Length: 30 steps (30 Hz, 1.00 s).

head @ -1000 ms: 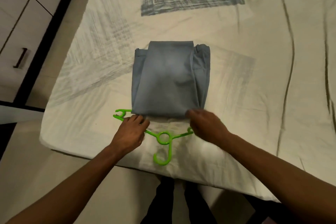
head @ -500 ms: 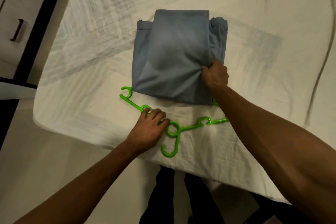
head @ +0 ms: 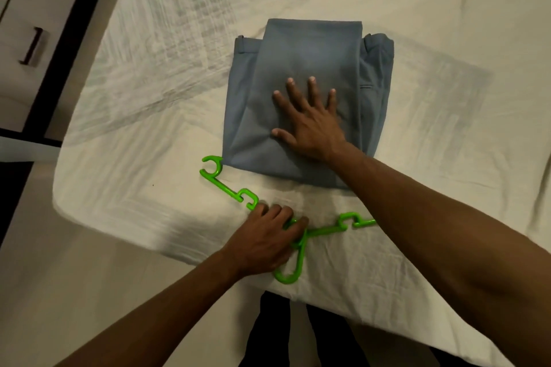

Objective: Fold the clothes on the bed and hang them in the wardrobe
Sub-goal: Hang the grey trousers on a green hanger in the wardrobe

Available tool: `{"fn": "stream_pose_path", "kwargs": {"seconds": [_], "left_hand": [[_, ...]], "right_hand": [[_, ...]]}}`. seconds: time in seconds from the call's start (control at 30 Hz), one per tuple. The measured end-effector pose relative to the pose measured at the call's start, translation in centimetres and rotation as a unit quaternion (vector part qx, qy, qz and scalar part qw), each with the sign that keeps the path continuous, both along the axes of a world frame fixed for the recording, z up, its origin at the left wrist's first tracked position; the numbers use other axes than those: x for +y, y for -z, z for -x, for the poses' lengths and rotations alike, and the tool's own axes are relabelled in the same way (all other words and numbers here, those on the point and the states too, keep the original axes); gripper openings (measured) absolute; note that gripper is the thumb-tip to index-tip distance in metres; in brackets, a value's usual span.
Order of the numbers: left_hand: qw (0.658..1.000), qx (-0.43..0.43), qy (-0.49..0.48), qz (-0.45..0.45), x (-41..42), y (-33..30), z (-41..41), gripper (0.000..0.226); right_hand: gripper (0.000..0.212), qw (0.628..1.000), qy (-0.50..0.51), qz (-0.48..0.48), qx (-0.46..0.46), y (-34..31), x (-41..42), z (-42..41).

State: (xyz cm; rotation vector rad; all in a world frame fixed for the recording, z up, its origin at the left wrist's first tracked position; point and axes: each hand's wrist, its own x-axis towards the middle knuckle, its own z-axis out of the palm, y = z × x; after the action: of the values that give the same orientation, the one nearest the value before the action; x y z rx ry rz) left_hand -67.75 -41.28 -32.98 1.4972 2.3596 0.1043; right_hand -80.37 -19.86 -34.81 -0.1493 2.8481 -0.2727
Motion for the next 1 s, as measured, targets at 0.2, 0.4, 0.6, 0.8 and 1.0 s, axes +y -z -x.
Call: {"fn": "stream_pose_path", "kwargs": {"seconds": [0.2,0.4,0.6,0.8,1.0], "left_hand": [[1.000,-0.001,0.003,-0.020,-0.3,-0.3,0.2,0.056],[0.991,-0.032,-0.038,-0.125,-0.1,-6.4,0.5,0.052],[0.987,-0.068,-0.061,-0.132,-0.7,-16.5,2.3,0.028],[0.959,-0.128,-0.164,-0.192,-1.6,-25.3,2.5,0.005],[0.938,-0.121,-0.242,-0.216,-3.5,-34.4,3.5,0.022]], "right_hand": [[0.087,0.999,0.021,-0.022,-0.012,1.3,0.9,1.7],[0.081,1.000,0.007,-0.002,-0.021,0.7,1.5,-1.3],[0.069,0.990,0.017,0.066,-0.120,-2.2,-0.1,-4.6],[0.076,0.935,-0.034,0.171,-0.307,-8.2,-1.0,-6.4],[0.047,0.850,-0.052,0.290,-0.436,-16.5,-1.0,-6.8]]}}
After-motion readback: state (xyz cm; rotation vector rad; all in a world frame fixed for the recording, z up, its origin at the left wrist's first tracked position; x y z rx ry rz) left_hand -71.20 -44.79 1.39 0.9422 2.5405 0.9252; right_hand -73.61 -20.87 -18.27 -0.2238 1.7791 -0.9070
